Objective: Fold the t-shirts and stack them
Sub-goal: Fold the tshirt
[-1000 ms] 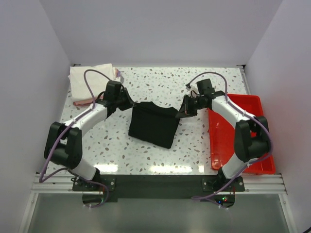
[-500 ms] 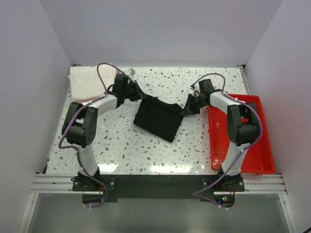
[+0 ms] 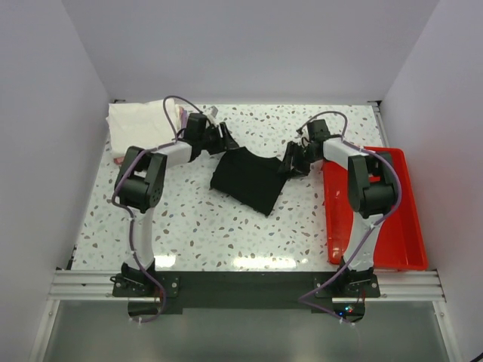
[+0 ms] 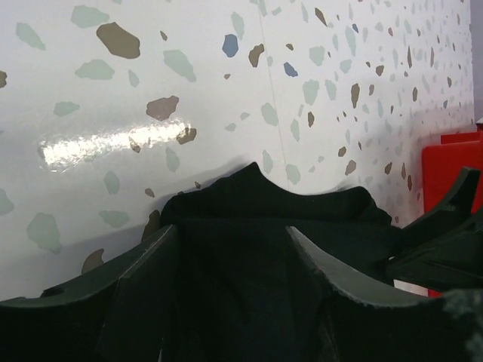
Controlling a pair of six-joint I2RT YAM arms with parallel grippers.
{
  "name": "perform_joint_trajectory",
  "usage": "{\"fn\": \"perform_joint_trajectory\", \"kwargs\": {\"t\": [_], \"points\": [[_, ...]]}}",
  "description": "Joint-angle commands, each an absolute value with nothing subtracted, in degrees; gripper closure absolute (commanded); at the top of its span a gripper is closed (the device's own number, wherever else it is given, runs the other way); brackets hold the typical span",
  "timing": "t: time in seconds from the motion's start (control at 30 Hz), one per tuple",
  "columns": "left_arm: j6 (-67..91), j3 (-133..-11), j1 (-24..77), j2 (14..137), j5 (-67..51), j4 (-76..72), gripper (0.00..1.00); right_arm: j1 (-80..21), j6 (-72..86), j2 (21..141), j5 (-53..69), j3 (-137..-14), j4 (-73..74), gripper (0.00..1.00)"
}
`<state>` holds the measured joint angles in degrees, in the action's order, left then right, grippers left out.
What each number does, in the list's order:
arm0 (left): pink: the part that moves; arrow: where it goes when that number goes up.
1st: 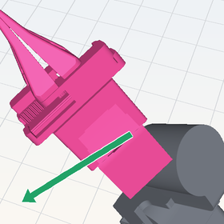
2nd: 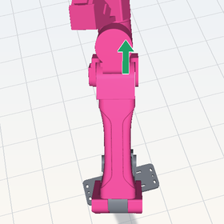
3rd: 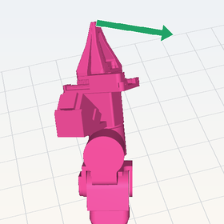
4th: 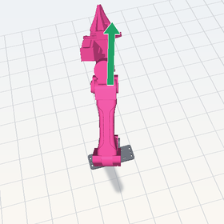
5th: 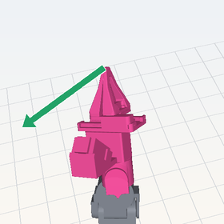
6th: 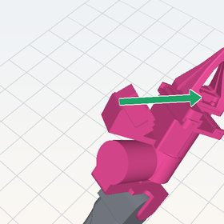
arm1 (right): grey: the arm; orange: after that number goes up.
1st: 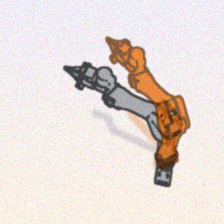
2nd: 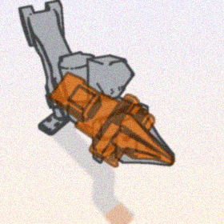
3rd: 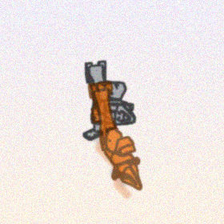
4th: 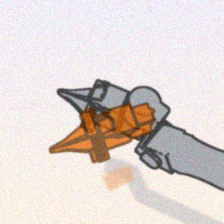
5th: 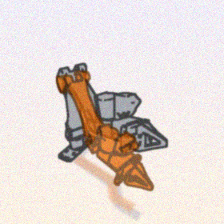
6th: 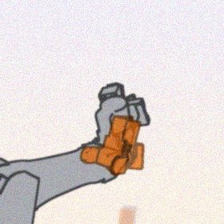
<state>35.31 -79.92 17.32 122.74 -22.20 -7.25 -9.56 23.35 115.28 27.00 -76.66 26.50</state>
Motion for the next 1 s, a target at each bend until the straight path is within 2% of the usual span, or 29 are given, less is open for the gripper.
{"fn": "perform_joint_trajectory", "kwargs": {"t": [0.0,0.03,0.07,0.13,0.17,0.23,0.27,0.37,0.57,0.63,0.83,0.97], "points": [[32.17,-80.78,17.31,118.22,-22.78,-10.81,0.37,-8.97,22.5,113.22,24.78,-80.5,27.51,0.41],[31.82,-80.42,17.31,117.08,-22.15,-10.72,0.34,-8.96,22.33,112.33,25.39,-81.2,27.86,0.32],[31.29,-79.9,17.31,114.9,-21.8,-10.55,0.32,-9.05,21.89,111.63,26.79,-82.34,27.95,0.02],[30.59,-79.89,17.32,112.86,-20.92,-9.85,0.26,-9.05,21.27,109.17,30.39,-82.88,27.25,0.01],[30.32,-79.89,17.4,110.76,-20.74,-9.32,0.16,-9.05,21.27,108.2,32.24,-83.05,26.81,0.01],[29.62,-79.28,17.58,108.21,-19.34,-7.91,0.02,-9.49,21.44,105.22,36.99,-82.62,25.24,0.01],[29.45,-77.97,18.1,105.32,-18.12,-7.39,0.0,-10.1,21.62,104.07,37.87,-82.01,25.05,0.01],[29.44,-73.76,19.77,99.78,-13.98,-5.37,0.0,-12.64,20.92,100.48,36.92,-80.69,25.57,0.01],[32.6,-61.29,23.64,91.86,-15.99,-8.42,0.0,-19.32,23.11,98.7,34.46,-76.38,21.71,0.01],[33.48,-58.55,24.08,90.71,-19.5,-9.92,0.0,-21.35,23.29,100.8,33.49,-76.55,19.79,0.01],[34.8,-52.48,24.35,84.74,-16.96,-11.5,0.0,-23.99,25.49,110.9,33.05,-82.68,11.44,0.01],[34.81,-53.7,24.35,86.13,-19.15,-12.3,0.0,-24.08,27.59,118.64,35.86,-89.28,10.64,0.01]]}}
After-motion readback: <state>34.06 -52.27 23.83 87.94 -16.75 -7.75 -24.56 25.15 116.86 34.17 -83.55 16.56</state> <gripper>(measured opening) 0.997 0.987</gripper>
